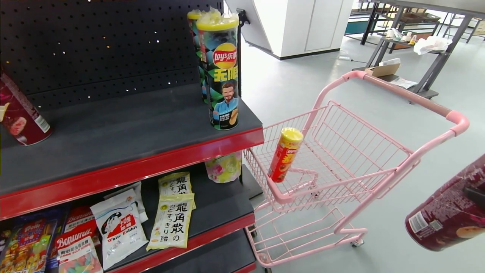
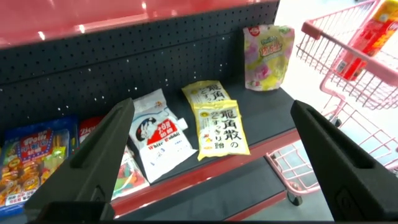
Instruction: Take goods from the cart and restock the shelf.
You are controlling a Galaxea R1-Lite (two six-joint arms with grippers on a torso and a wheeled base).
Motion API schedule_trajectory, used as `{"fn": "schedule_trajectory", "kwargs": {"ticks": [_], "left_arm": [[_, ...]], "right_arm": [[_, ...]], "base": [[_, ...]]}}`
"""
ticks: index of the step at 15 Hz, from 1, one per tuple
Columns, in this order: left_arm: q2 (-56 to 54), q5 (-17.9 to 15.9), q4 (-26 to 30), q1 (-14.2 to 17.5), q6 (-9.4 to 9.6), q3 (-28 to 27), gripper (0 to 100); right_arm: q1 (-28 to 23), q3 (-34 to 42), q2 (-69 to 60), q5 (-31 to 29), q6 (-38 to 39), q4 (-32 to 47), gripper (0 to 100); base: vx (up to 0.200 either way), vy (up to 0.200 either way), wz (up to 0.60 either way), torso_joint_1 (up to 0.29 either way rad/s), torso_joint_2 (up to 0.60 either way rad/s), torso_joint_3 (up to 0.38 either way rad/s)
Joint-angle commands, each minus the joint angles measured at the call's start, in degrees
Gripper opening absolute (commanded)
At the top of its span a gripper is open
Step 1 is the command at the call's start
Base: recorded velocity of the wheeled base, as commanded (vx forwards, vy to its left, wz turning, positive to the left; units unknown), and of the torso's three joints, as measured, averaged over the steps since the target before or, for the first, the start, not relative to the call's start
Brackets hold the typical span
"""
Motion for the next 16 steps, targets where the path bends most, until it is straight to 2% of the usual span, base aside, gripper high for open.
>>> {"fn": "schedule_trajectory", "kwargs": {"ticks": [1, 9, 12, 15, 16], "left_arm": [[0.05, -0.01, -0.01, -0.01, 0.0, -0.01, 100], [0.05, -0.01, -0.01, -0.01, 0.0, -0.01, 100], [0.05, -0.01, -0.01, -0.01, 0.0, -0.01, 100], [0.05, -0.01, -0.01, -0.01, 0.0, -0.01, 100], [0.05, -0.01, -0.01, -0.01, 0.0, -0.01, 100]], "right_arm": [[0.15, -1.18, 0.68, 0.11, -0.11, -0.11, 0], [0.24, -3.82, 5.69, 3.01, -1.34, -0.38, 0], [0.33, -4.87, 7.8, 6.09, -1.6, -0.55, 0], [0.42, -5.14, 11.58, 12.24, -5.21, -0.99, 0], [0.33, -5.31, 13.34, 12.68, -6.0, -1.17, 0]], "base": [[0.0, 0.0, 0.0, 0.159, -0.48, -0.29], [0.0, 0.0, 0.0, 0.224, -0.56, -0.332], [0.0, 0.0, 0.0, 0.18, -0.4, -0.227], [0.0, 0.0, 0.0, 0.164, -0.36, -0.211], [0.0, 0.0, 0.0, 0.149, -0.37, -0.198]]}}
